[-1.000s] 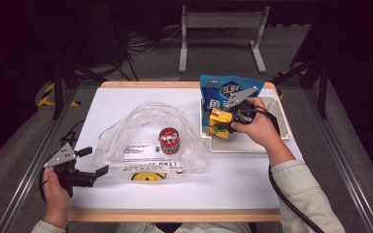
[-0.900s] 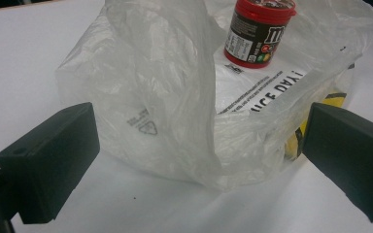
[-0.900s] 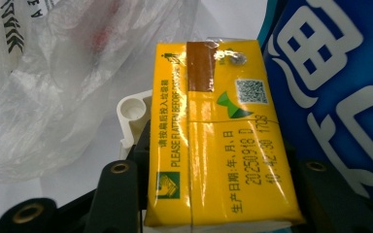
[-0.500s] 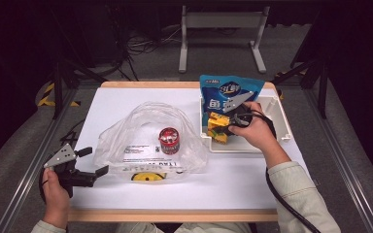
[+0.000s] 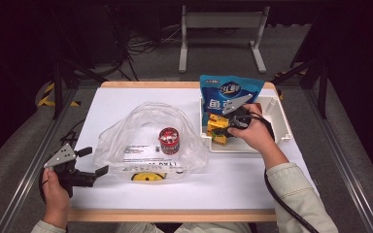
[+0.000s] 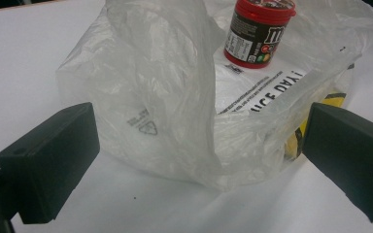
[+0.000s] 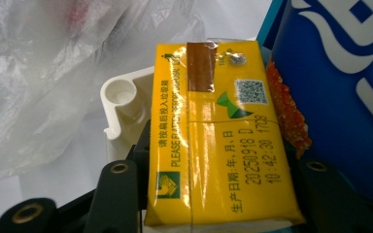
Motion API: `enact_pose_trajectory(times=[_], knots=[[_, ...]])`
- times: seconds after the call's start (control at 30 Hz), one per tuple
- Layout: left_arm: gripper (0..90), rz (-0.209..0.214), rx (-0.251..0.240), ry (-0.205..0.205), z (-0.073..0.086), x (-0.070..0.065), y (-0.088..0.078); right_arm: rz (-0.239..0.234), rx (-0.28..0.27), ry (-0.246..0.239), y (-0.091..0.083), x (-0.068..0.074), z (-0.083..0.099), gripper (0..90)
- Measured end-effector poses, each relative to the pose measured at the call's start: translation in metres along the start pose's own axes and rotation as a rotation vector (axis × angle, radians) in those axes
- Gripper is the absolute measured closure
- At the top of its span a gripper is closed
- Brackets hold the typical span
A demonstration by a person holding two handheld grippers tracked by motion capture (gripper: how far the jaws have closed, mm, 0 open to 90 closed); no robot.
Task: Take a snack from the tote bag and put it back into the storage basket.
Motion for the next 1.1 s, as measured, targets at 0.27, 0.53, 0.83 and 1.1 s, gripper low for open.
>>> enact_pose_trajectory(times=[0.27, 0.53, 0.83, 1.1], knots=[[0.6, -0.001, 0.001, -0.001, 0.0001, 0.0001, -0.0001, -0.010, 0.000, 0.001, 0.0034, 0.0016, 0.0015, 54.9], [0.6, 0.002, 0.000, -0.005, 0.0002, -0.0003, 0.0003, -0.020, 0.001, 0.005, 0.0082, 0.0031, 0.0038, 54.6], [0.6, 0.004, 0.002, -0.005, 0.0004, -0.0002, 0.0006, -0.017, -0.003, 0.019, 0.0062, 0.0010, 0.0048, 52.1], [0.6, 0.004, 0.003, -0.004, 0.0003, -0.0004, 0.0008, -0.018, 0.001, 0.017, 0.0051, 0.0013, 0.0065, 51.7]])
Point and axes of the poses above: each handheld gripper's, and its own axes: y roughly forward along the jaws, z roughly out of its underside, x roughly to its left, the point moved 5 cm from there along y, roughly forward along the jaws, and after that the axes turned 7 degrees about z, right-handed, at the moved point
